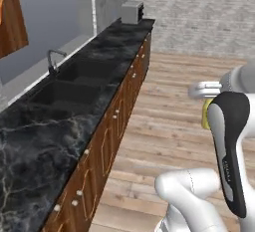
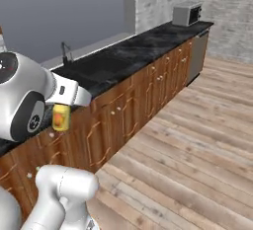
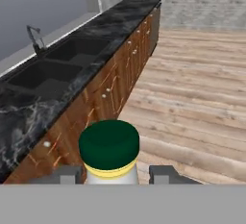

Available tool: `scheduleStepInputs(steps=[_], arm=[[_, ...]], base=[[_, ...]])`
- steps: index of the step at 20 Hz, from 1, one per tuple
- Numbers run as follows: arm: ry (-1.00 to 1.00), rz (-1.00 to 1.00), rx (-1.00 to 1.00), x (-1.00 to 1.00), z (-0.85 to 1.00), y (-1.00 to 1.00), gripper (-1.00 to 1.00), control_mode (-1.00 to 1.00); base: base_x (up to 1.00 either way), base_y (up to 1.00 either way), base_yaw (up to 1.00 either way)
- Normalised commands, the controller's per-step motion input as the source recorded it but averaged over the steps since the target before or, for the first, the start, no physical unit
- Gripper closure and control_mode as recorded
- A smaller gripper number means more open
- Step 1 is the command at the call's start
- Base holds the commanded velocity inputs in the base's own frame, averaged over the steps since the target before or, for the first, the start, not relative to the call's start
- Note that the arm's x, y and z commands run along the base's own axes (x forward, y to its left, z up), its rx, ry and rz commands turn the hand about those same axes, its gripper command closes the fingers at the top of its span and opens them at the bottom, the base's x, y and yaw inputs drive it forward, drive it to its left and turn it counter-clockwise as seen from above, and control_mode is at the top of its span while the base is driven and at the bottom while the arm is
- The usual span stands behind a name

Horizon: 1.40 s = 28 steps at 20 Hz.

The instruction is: Move the hot dog bun to the plate on the dining table and place the condiment next to that plate. Then navigate to the fridge and take the sausage and place it on the plate as well.

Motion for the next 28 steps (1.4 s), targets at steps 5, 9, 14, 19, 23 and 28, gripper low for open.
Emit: scheduleStepInputs(steps=[5,9,14,19,23,28], arm=[[0.00,0.00,0.00,0.00,0.00,0.00,1.00,1.00],[0.00,0.00,0.00,0.00,0.00,0.00,1.00,1.00],[0.00,0.00,0.00,0.00,0.00,0.00,1.00,1.00],[0.00,0.00,0.00,0.00,0.00,0.00,1.00,1.00],[0.00,0.00,0.00,0.00,0.00,0.00,1.00,1.00],[0.00,0.00,0.00,0.00,0.00,0.00,1.00,1.00]], base=[[0.00,-0.72,-0.85],[0.00,-0.76,-0.84],[0.09,-0.85,-0.80],[0.39,-0.85,-0.71],[0.96,-0.72,-0.43],[1.00,-0.59,-0.27]])
